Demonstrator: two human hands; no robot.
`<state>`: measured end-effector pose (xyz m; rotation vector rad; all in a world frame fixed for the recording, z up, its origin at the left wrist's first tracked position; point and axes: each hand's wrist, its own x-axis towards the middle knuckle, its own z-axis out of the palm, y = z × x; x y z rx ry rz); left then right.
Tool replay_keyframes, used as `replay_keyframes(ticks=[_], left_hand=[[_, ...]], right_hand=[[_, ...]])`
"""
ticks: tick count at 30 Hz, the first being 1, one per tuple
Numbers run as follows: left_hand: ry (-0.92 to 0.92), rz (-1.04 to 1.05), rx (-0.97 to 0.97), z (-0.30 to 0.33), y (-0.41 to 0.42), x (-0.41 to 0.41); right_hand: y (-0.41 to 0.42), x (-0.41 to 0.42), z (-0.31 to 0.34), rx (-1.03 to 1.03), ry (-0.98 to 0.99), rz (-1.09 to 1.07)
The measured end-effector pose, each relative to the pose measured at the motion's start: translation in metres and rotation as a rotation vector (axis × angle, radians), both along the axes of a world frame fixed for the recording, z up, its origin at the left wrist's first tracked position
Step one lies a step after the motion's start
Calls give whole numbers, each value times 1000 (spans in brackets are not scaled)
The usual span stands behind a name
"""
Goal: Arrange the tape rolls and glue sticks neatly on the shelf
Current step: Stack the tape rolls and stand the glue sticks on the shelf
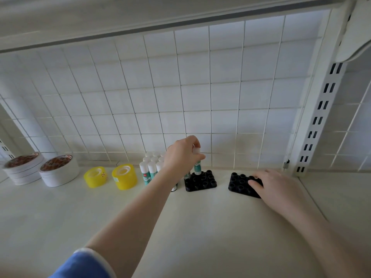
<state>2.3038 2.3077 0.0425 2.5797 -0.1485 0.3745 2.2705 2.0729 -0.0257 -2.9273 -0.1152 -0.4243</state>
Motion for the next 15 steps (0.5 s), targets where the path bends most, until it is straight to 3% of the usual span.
replay_keyframes(ticks=[15], left_hand=[[25,34,31,-1,6,4]], right_hand=[[2,-3,6,-5,11,16]])
